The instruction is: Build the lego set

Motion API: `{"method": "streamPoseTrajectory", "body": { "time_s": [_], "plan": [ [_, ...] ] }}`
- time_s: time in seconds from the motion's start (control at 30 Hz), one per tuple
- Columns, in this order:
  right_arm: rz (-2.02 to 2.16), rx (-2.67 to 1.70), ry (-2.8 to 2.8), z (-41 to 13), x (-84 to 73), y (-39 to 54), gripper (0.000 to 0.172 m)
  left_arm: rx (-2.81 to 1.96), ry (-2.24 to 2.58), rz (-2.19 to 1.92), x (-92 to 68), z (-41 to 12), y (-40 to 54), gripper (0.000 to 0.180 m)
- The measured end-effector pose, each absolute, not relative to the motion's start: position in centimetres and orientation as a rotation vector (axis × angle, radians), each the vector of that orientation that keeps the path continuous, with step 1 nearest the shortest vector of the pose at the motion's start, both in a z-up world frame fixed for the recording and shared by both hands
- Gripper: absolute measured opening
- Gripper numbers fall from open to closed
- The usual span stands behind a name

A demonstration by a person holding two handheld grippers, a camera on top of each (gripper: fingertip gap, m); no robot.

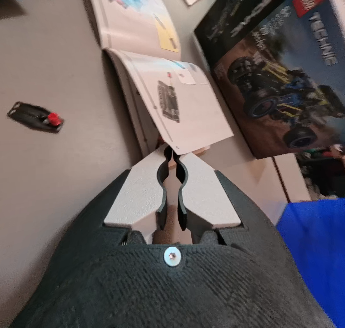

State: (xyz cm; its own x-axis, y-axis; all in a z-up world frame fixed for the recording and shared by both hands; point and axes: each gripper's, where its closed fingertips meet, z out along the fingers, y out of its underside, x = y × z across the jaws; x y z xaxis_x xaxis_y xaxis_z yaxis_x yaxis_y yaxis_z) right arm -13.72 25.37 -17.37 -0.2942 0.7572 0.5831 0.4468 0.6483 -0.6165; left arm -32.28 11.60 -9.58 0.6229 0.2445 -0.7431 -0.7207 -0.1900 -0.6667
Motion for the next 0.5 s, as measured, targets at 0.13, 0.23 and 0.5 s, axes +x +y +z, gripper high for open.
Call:
{"method": "streamPoseTrajectory", "body": {
  "time_s": [0.13, 0.23, 0.5],
  "plan": [
    [0.451, -0.877, -1.683, -12.9, -17.7, 24.5, 0.000, -1.524, 0.401, 0.916, -32.4, -9.4, 11.5, 0.042],
    [0.232, -0.732, -1.746, -12.6, -21.7, 22.2, 0.000, -1.544, 0.393, 0.926, -32.7, -9.6, 11.5, 0.042],
    [0.108, -0.534, -1.864, -14.7, -24.7, 16.4, 0.000, -1.826, 0.567, 0.902, -32.6, -13.8, 11.2, 0.019]
  ]
}}
